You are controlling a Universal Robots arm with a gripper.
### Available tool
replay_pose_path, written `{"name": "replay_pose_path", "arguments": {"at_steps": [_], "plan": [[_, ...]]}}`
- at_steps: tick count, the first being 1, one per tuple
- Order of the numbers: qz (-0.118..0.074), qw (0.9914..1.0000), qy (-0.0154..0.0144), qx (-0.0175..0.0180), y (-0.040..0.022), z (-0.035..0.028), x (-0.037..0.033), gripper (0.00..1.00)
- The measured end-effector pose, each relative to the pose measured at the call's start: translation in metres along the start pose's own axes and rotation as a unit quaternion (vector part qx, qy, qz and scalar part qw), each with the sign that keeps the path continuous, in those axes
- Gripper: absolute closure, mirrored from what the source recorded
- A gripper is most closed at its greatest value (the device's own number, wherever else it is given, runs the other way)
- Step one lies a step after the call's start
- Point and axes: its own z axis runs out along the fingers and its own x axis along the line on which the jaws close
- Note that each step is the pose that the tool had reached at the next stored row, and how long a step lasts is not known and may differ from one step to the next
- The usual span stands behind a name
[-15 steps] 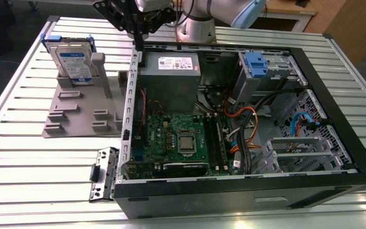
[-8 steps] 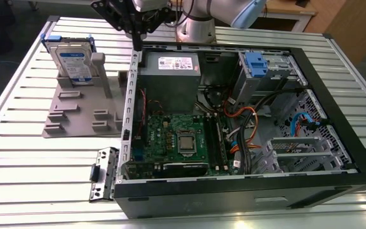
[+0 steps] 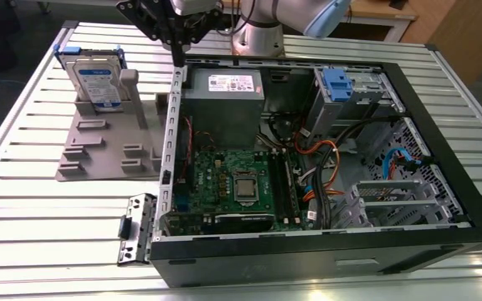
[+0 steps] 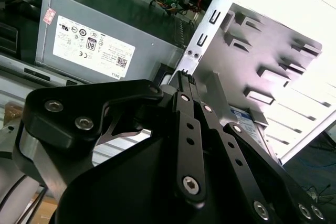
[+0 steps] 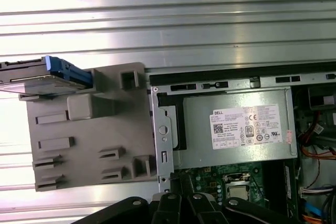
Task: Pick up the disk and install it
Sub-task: 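Reach for the disk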
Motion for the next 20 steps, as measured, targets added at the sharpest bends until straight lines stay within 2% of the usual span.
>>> {"name": "replay_pose_path", "arguments": {"at_steps": [20], "plan": [[0.0,1.0,0.0,0.0,-0.0008,-0.0003,0.0108,0.9]]}}
